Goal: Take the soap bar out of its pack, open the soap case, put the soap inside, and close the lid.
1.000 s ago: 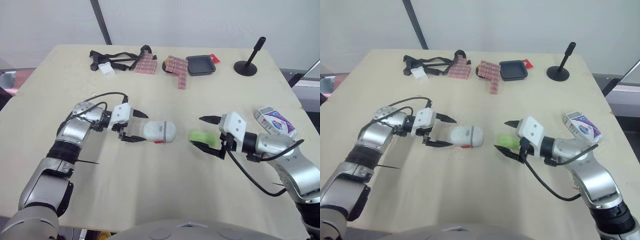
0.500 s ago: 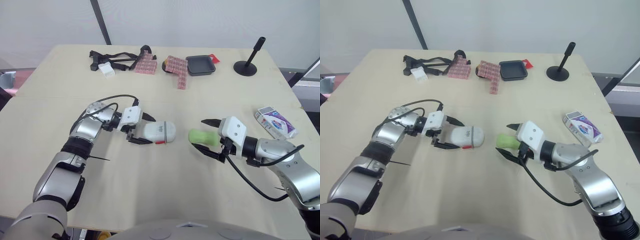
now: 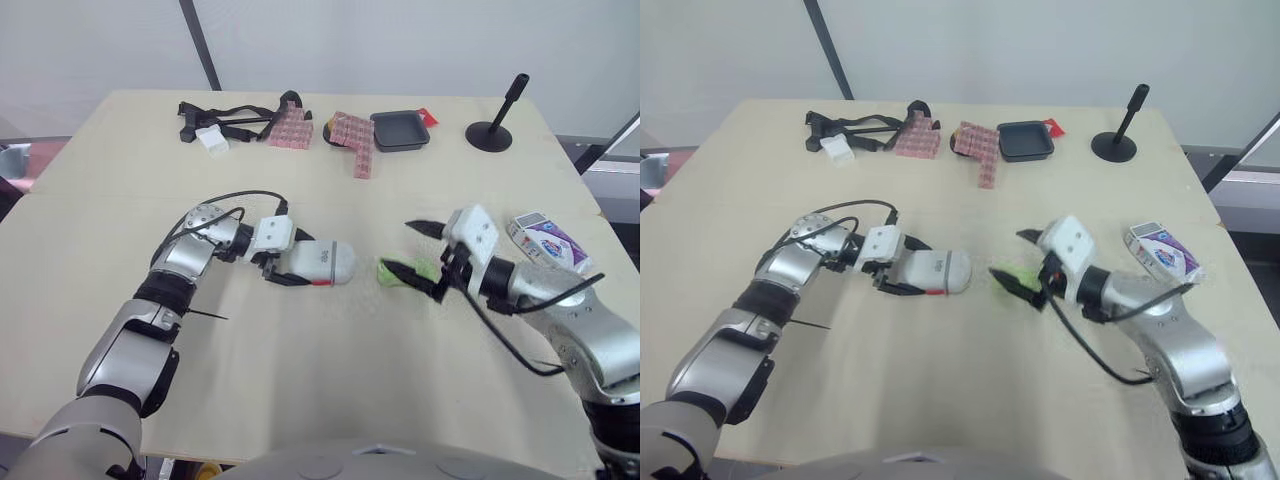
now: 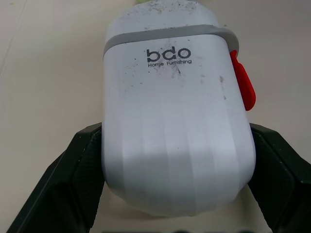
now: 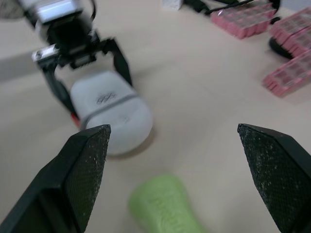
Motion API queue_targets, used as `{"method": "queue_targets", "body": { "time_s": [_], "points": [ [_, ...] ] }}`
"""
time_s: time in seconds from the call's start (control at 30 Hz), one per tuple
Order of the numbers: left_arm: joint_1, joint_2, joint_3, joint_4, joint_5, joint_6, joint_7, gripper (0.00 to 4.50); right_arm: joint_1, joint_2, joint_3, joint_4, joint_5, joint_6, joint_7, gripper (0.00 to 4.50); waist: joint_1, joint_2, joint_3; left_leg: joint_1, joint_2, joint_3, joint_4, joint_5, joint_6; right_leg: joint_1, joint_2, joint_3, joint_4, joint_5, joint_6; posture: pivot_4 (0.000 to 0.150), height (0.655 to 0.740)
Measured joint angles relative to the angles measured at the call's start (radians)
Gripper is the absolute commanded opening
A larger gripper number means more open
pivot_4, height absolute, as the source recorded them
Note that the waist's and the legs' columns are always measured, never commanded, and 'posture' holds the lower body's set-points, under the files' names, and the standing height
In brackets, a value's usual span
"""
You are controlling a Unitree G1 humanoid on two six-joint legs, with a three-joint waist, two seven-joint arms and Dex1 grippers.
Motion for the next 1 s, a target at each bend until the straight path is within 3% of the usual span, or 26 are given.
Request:
{"method": "queue_targets", "body": {
  "time_s": [0.1, 0.27, 0.37, 0.63, 1.0],
  "points": [
    [0.032, 0.02, 0.024, -0.088, -0.041, 0.038, -0.005, 3.52, -0.052, 0.036, -0.051, 0.002, 0.153, 0.187, -0.061, 4.5, 0.001, 0.0, 0.0, 0.0, 0.0, 0.0, -0.002, 0.0, 0.0, 0.0, 0.001, 0.0, 0.001, 0.0, 0.0, 0.15, 0.74],
    [0.151, 0.126, 0.105, -0.301, -0.125, 0.135, 0.002, 3.52, -0.17, 0.175, -0.205, 0.189, 0.549, 0.622, -0.261, 4.5, 0.004, 0.001, 0.0, 0.0, -0.001, 0.0, -0.003, 0.0, -0.001, 0.001, 0.001, -0.001, -0.001, 0.0, 0.0, 0.15, 0.74],
    [0.21, 0.156, 0.126, -0.389, -0.158, 0.183, 0.015, 3.52, -0.207, 0.244, -0.254, 0.293, 0.651, 0.728, -0.372, 4.5, 0.012, 0.001, 0.0, 0.003, 0.0, -0.001, -0.003, 0.0, -0.001, 0.001, 0.0, -0.002, -0.002, 0.0, 0.0, 0.15, 0.74],
    [0.32, 0.19, 0.149, -0.54, -0.179, 0.223, 0.069, 3.52, -0.3, 0.34, -0.257, 0.43, 0.812, 0.804, -0.549, 4.5, 0.016, 0.001, 0.0, 0.003, 0.0, -0.001, -0.003, 0.0, -0.001, 0.0, 0.0, -0.003, -0.003, 0.0, 0.0, 0.15, 0.74],
    [0.365, 0.19, 0.149, -0.612, -0.181, 0.236, 0.131, 3.52, -0.321, 0.335, -0.113, 0.512, 0.947, 0.796, -0.626, 4.5, 0.013, 0.001, 0.0, 0.001, -0.001, -0.001, -0.003, 0.001, -0.002, 0.0, 0.001, -0.003, -0.004, 0.0, 0.0, 0.15, 0.74]
  ]
}}
